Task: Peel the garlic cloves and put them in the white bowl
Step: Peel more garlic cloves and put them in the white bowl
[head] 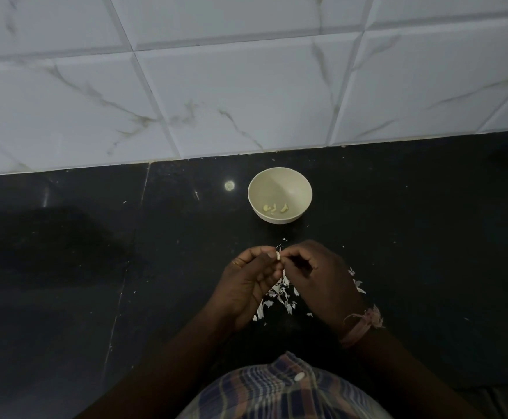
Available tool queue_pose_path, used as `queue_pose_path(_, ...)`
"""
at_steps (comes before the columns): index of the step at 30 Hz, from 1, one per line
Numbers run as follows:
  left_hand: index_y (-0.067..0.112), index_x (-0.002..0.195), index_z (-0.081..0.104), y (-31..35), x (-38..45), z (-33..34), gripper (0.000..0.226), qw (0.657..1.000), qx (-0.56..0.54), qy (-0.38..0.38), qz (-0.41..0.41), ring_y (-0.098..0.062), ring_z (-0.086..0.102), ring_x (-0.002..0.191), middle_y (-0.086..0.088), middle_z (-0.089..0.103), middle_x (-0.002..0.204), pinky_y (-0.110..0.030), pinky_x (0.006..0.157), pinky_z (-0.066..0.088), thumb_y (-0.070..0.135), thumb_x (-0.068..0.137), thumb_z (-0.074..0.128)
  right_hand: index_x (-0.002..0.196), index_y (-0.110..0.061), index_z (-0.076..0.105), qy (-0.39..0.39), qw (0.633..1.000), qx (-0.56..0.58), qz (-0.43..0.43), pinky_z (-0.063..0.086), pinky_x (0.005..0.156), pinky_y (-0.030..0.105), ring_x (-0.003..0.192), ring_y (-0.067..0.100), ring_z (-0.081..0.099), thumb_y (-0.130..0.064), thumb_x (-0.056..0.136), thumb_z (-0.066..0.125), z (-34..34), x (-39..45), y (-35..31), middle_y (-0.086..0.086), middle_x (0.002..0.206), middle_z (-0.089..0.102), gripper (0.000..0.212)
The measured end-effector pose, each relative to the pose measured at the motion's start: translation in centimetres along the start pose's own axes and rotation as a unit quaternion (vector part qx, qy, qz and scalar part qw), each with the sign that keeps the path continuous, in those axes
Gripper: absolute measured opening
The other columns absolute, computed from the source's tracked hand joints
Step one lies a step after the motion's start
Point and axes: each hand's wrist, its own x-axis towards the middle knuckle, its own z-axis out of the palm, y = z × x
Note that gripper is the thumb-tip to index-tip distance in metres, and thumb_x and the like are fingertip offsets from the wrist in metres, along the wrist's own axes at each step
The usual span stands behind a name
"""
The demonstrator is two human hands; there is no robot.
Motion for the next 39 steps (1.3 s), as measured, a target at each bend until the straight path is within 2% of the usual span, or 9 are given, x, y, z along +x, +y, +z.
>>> queue_pose_path(6, -0.001, 0.102, 0.073, -0.2, 0.3, -0.6, 0.019, 0.999, 0.032, -0.005, 0.007, -0.014, 0.07, 0.075, -0.016, 0.073, 0.092, -0.021, 0.069, 0.059, 0.005, 0.085, 0.067, 0.11, -0.016, 0.073, -0.012, 0.999, -0.03, -0.036, 0.051, 0.083, 0.017, 0.095, 0.003, 0.064, -0.01, 0.093, 0.069, 0.3, -0.2, 0.3, -0.006, 0.103, 0.068, 0.019)
queue_pose_path(12, -0.008, 0.119, 0.068, -0.9, 0.2, -0.6, 0.041, 0.998, 0.058, -0.012, 0.024, -0.024, 0.073, 0.098, -0.023, 0.073, 0.115, -0.025, 0.084, 0.06, 0.007, 0.081, 0.069, 0.099, -0.017, 0.074, 0.021, 0.999, -0.025, 0.003, 0.053, 0.078, 0.021, 0.089, 0.002, 0.064, -0.011, 0.091, 0.071, 0.6, -0.4, 0.7, -0.009, 0.095, 0.068, 0.01)
queue_pose_path(15, -0.012, 0.118, 0.067, -1.2, 0.1, -0.2, 0.04, 0.997, 0.059, -0.018, 0.036, -0.036, 0.07, 0.11, -0.029, 0.07, 0.117, -0.036, 0.097, 0.058, 0.005, 0.082, 0.069, 0.094, -0.019, 0.072, 0.039, 0.999, -0.018, 0.033, 0.051, 0.073, 0.02, 0.085, 0.002, 0.063, -0.012, 0.089, 0.072, 1.1, -0.5, 0.6, -0.012, 0.091, 0.066, 0.008)
queue_pose_path(19, -0.01, 0.109, 0.072, -1.2, -0.3, -0.1, 0.028, 0.995, 0.083, -0.012, 0.057, -0.04, 0.071, 0.106, -0.03, 0.072, 0.11, -0.042, 0.097, 0.058, 0.003, 0.084, 0.07, 0.089, -0.023, 0.07, 0.036, 0.997, -0.03, 0.058, 0.043, 0.07, 0.007, 0.081, -0.003, 0.06, -0.014, 0.086, 0.073, 1.3, -0.6, 0.5, -0.016, 0.086, 0.062, 0.011)
queue_pose_path(22, 0.0, 0.104, 0.078, -0.7, -0.9, 0.0, 0.017, 0.975, 0.19, -0.002, 0.113, -0.032, 0.075, 0.097, -0.02, 0.077, 0.101, -0.033, 0.085, 0.059, -0.001, 0.091, 0.067, 0.086, -0.022, 0.069, 0.03, 0.997, -0.036, 0.063, 0.04, 0.07, 0.005, 0.078, -0.005, 0.059, -0.014, 0.085, 0.073, 1.4, -0.5, 0.5, -0.015, 0.083, 0.062, 0.009)
queue_pose_path(25, 0.011, 0.104, 0.081, -0.4, -1.4, 0.5, 0.019, 0.91, 0.36, 0.023, 0.204, -0.012, 0.076, 0.09, 0.0, 0.08, 0.094, -0.016, 0.076, 0.054, 0.002, 0.094, 0.067, 0.083, -0.018, 0.07, 0.033, 0.996, -0.043, 0.069, 0.042, 0.067, 0.009, 0.074, 0.001, 0.06, -0.013, 0.084, 0.072, 1.7, -0.2, 0.4, -0.011, 0.081, 0.064, 0.006)
queue_pose_path(29, 0.019, 0.106, 0.082, -0.1, -1.4, 0.4, 0.024, 0.847, 0.446, 0.035, 0.287, -0.001, 0.073, 0.09, 0.011, 0.079, 0.097, -0.014, 0.078, 0.053, 0.004, 0.094, 0.067, 0.08, -0.016, 0.069, 0.038, 0.996, -0.034, 0.076, 0.045, 0.061, 0.012, 0.069, 0.004, 0.06, -0.011, 0.081, 0.073, 1.6, 0.4, -0.3, -0.008, 0.076, 0.065, 0.006)
queue_pose_path(35, 0.022, 0.108, 0.081, 0.3, -1.1, 0.0, 0.026, 0.831, 0.473, 0.018, 0.291, -0.003, 0.073, 0.094, 0.012, 0.078, 0.1, -0.022, 0.083, 0.056, 0.005, 0.094, 0.068, 0.079, -0.014, 0.07, 0.031, 0.994, -0.023, 0.105, 0.048, 0.059, 0.016, 0.066, 0.008, 0.062, -0.01, 0.08, 0.074, 1.2, 0.6, -0.7, -0.005, 0.073, 0.067, 0.005)
queue_pose_path(39, 0.018, 0.109, 0.08, 0.5, -0.9, 0.1, 0.023, 0.869, 0.433, -0.002, 0.239, -0.009, 0.075, 0.094, 0.006, 0.079, 0.1, -0.021, 0.082, 0.056, 0.005, 0.096, 0.065, 0.081, -0.015, 0.069, 0.027, 0.99, -0.001, 0.14, 0.048, 0.06, 0.015, 0.069, 0.006, 0.062, -0.011, 0.081, 0.073, 1.5, 0.3, -0.8, -0.006, 0.075, 0.067, 0.006)
